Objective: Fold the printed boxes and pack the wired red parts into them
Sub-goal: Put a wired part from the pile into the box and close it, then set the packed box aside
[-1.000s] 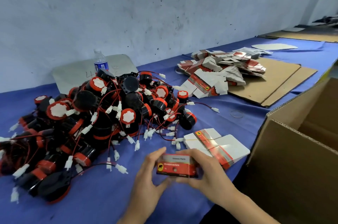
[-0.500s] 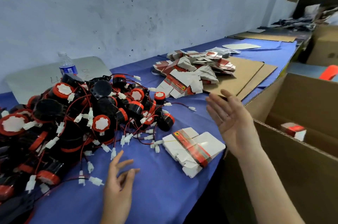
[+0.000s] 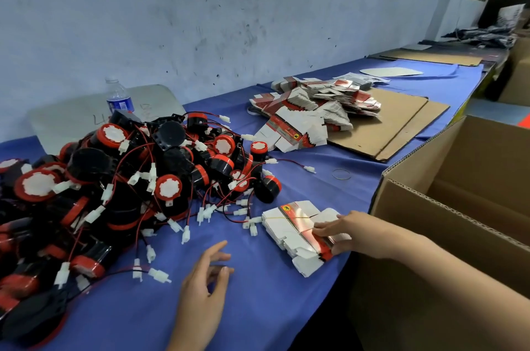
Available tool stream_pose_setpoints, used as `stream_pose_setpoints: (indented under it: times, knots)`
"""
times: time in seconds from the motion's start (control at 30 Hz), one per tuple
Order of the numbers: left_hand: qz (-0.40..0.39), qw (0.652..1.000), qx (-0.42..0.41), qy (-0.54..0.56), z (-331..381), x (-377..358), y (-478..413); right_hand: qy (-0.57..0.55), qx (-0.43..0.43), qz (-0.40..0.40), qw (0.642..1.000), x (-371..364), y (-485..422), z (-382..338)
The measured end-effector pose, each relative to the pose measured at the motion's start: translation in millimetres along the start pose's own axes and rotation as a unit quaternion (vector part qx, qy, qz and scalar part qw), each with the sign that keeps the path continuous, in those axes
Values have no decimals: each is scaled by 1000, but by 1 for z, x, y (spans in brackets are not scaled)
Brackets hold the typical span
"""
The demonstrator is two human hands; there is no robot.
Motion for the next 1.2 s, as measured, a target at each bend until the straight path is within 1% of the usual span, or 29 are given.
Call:
stream_pose_setpoints:
  times: [0.13,0.2,0.27,0.33,0.4,0.43,0.47,0.5,0.57,0.6,0.63,0.7,0.77,0.87,0.9,0.93,0.97,1.0,1.03,1.07,1.1,1.13,1.17,1.2]
  knots:
    - [5,1000,-2,-10,1,3,1,-48,12,-25,998,8,-1,5]
    - [1,1000,1,-10,0,3,0,-56,24,-12,998,14,0,4]
    - [-1,1000,-10,-27,0,2,0,-46,55,56,996,23,5,0]
    - [16,995,-56,-81,0,0,2,-40,79,179,980,34,12,-3]
    - [47,972,-159,-164,7,-6,7,-33,100,294,950,36,18,-4]
    - [49,955,-220,-192,12,-12,9,-23,107,328,938,35,19,-5]
    - [33,942,-266,-203,17,-21,11,-11,111,346,931,33,19,-6]
    - [-7,936,-288,-205,22,-32,11,1,118,354,928,30,17,-8]
    - [-110,931,-271,-219,30,-57,9,10,130,356,925,27,14,-10]
    - [-149,927,-246,-239,30,-70,7,9,132,353,926,26,13,-10]
    - [-168,918,-228,-276,29,-81,5,6,133,346,929,25,13,-10]
    - [-163,900,-216,-343,23,-94,0,-6,127,335,934,26,14,-8]
    - [-160,895,-188,-371,17,-96,-5,-35,125,341,931,31,17,-7]
    - [-154,902,-179,-362,10,-95,-7,-146,97,341,924,43,26,-2]
    - [-153,902,-181,-361,9,-96,-6,-194,85,345,914,45,28,-2]
    - [-155,901,-179,-363,9,-97,-5,-255,76,360,894,47,29,-3]
    - [-157,900,-172,-370,9,-97,-6,-335,74,385,857,48,30,-5]
    - [-160,896,-168,-379,10,-98,-7,-432,73,412,799,49,30,-8]
    - [-163,892,-169,-386,12,-98,-7,-528,72,430,729,49,29,-10]
    - [-165,891,-173,-386,14,-98,-5,-599,68,436,668,50,26,-12]
    - [-161,901,-174,-363,18,-97,-3,-638,52,438,631,50,24,-14]
    - [-144,932,-164,-288,22,-92,2,-655,31,434,618,49,21,-17]
    - [-115,970,-136,-163,29,-84,4,-660,12,425,620,46,17,-21]
    - [-84,993,-83,-18,40,-72,6,-660,-2,412,628,41,15,-25]
Point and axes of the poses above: each hand's wrist, its own y-axis away from the middle knuckle, its own x-axis out of the back of the hand, z = x × y, the point moved 3 cm from there along -y, towards the middle knuckle, and after that the axes turned 7 degrees about x, right-handed, at the moved point
